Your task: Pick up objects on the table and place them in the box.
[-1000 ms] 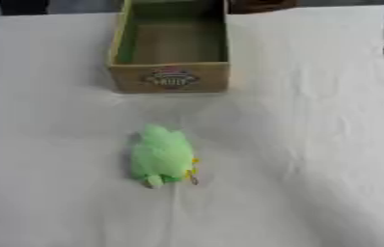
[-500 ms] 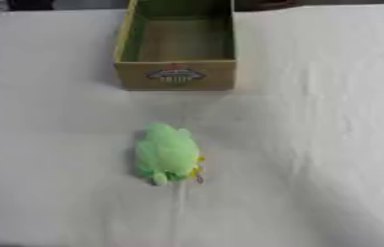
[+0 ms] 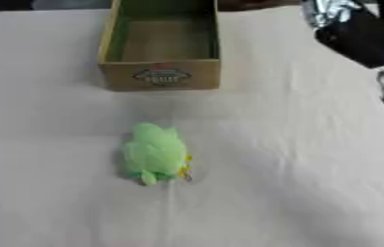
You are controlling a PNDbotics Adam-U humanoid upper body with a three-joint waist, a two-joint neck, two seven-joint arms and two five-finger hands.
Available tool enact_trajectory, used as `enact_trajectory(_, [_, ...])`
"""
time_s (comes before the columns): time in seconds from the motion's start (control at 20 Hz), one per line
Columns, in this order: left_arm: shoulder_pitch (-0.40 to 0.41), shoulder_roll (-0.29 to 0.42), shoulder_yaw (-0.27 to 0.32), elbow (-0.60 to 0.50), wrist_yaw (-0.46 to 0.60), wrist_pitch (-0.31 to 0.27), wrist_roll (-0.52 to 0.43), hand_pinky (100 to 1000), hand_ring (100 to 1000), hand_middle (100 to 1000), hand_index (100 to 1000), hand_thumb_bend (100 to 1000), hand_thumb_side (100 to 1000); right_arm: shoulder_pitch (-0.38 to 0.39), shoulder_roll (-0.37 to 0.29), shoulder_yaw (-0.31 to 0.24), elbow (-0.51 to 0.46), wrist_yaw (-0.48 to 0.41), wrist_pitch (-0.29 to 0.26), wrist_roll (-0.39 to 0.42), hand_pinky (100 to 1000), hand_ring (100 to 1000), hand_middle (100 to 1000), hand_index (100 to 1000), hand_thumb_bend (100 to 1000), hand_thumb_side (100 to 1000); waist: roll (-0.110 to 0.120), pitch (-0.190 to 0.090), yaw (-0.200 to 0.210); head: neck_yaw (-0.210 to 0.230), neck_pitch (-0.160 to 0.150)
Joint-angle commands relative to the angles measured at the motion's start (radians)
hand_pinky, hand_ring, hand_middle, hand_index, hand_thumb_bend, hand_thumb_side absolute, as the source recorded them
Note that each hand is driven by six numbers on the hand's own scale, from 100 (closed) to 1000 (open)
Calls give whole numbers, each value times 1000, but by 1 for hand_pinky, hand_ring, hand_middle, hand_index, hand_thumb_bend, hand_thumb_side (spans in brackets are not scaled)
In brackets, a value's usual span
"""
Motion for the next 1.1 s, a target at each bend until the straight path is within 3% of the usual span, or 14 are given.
enact_trajectory(0.05, [-9, 21, 3, -17, 3, 0, -5, 657, 833, 811, 861, 100, 988, -76, -9, 58, -19, 104, 36, 153, 641, 700, 715, 865, 100, 847, -2, -27, 0, -9, -1])
enact_trajectory(0.3, [-9, 21, -1, -17, 5, 1, -10, 657, 833, 811, 861, 100, 988, -196, 73, 163, -19, 221, 56, 330, 649, 714, 730, 886, 100, 920, -5, -32, -1, -14, 0])
enact_trajectory(0.55, [-7, 23, -3, -17, 7, 2, -14, 657, 833, 811, 861, 100, 989, -240, 126, 245, -19, 298, 97, 475, 625, 682, 683, 885, 100, 971, -11, -35, 2, -18, 6])
enact_trajectory(0.85, [-8, 26, -5, -17, 8, 1, -15, 657, 833, 810, 861, 100, 987, -249, 140, 315, -19, 263, 169, 601, 532, 633, 619, 887, 100, 1000, -20, -38, 2, -14, 7])
enact_trajectory(0.95, [-10, 27, -5, -17, 9, 1, -16, 657, 833, 810, 861, 100, 987, -252, 140, 334, -19, 236, 204, 635, 529, 637, 621, 892, 179, 1000, -22, -39, 2, -15, 5])
enact_trajectory(1.1, [-9, 28, -5, -17, 8, 1, -16, 656, 833, 808, 861, 100, 987, -254, 140, 352, -19, 209, 240, 684, 559, 673, 648, 938, 400, 994, -24, -41, 1, -15, 6])
